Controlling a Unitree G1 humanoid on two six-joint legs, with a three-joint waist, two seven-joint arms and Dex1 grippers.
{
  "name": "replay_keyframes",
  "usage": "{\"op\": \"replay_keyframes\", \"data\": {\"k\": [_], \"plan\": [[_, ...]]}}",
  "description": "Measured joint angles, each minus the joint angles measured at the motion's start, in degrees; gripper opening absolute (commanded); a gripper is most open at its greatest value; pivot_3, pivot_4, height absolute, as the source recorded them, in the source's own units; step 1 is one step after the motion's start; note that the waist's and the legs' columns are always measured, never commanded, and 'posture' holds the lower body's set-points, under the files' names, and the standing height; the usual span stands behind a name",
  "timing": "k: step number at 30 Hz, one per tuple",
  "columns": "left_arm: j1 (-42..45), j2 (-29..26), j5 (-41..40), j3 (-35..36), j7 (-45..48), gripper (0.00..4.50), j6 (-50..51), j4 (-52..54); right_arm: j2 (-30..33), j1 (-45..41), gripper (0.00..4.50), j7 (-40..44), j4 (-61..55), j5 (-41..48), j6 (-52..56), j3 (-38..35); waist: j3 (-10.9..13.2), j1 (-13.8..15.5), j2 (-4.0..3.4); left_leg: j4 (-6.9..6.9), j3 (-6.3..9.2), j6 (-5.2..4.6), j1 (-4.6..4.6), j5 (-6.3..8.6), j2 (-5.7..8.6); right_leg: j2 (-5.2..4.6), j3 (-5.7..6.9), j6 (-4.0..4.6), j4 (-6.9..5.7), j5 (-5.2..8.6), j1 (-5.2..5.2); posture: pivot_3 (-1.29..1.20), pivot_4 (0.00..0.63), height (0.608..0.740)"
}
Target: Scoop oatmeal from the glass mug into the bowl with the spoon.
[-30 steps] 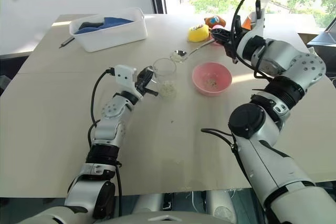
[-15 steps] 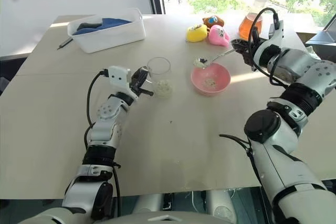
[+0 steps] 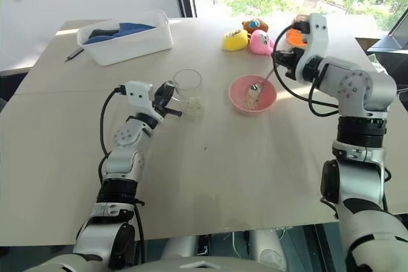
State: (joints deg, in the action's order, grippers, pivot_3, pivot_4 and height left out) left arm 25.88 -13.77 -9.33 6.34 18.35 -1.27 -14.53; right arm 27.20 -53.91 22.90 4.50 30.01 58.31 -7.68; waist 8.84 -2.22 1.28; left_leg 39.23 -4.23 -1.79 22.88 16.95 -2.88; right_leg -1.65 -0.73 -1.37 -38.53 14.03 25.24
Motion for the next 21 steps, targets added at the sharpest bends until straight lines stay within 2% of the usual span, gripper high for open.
{"op": "replay_keyframes", "data": {"k": [6, 11, 13, 16, 17, 19, 21], "plan": [[-0.18, 0.03, 0.0, -0.02, -0.14, 0.06, 0.38, 0.47, 7.49, 2.75, 0.0, 11.15, -6.0, -9.33, -14.13, 13.91, 0.0, 0.13, 0.0, 0.01, -0.03, 0.03, 0.01, -0.02, -0.01, -0.03, 0.01, 0.0, 0.08, 0.0, -0.01, 0.0, 0.15, 0.74], [-0.19, 0.02, 0.01, -0.01, -0.34, 0.06, 0.47, 0.48, 9.35, 3.99, 0.0, 15.09, -6.28, -13.88, -20.21, 17.05, 0.0, 0.17, 0.0, 0.02, -0.03, 0.1, -0.01, -0.06, -0.01, -0.03, 0.0, 0.0, 0.04, 0.0, -0.01, 0.0, 0.15, 0.74], [-0.18, 0.03, 0.01, -0.04, -0.53, 0.06, 0.48, 0.47, 8.2, 4.0, 0.0, 14.77, -6.07, -13.37, -19.45, 15.94, 0.0, 0.16, 0.01, 0.03, -0.03, 0.11, -0.03, -0.06, -0.05, -0.01, 0.0, 0.0, 0.03, -0.01, -0.02, 0.0, 0.15, 0.74], [-0.19, 0.14, 0.02, -0.15, -0.62, 0.06, 0.56, 0.49, 1.91, 3.09, 0.0, 10.15, -1.9, -7.11, -9.7, 6.53, 0.0, 0.36, 0.01, 0.06, -0.05, 0.12, -0.03, -0.07, -0.08, -0.02, 0.01, 0.01, -0.02, -0.01, -0.03, 0.0, 0.15, 0.74], [-0.19, 0.16, 0.02, -0.16, -0.62, 0.06, 0.56, 0.49, 1.7, 2.87, 0.0, 9.6, -1.49, -6.57, -8.74, 5.75, 0.0, 0.43, 0.0, 0.06, -0.07, 0.12, -0.03, -0.07, -0.08, -0.03, 0.01, 0.01, -0.02, -0.01, -0.02, 0.0, 0.15, 0.74], [-0.25, 0.07, 0.01, 0.07, -0.76, 0.06, 0.53, 0.53, -3.41, -0.37, 0.0, 5.3, 0.88, -1.26, -1.68, -2.11, 0.01, 0.13, -0.02, 0.06, -0.18, 0.12, -0.05, -0.07, -0.11, -0.02, -0.08, 0.01, -0.1, -0.01, 0.02, 0.0, 0.15, 0.74], [-0.2, 0.09, 0.05, 0.0, -0.91, 0.06, 0.56, 0.54, -5.83, -3.09, 0.0, 2.85, 1.09, 2.06, 1.9, -5.97, 0.02, 0.12, -0.05, 0.05, -0.16, 0.13, -0.06, -0.07, -0.12, -0.02, -0.07, 0.01, -0.16, -0.01, 0.04, 0.0, 0.15, 0.74]]}}
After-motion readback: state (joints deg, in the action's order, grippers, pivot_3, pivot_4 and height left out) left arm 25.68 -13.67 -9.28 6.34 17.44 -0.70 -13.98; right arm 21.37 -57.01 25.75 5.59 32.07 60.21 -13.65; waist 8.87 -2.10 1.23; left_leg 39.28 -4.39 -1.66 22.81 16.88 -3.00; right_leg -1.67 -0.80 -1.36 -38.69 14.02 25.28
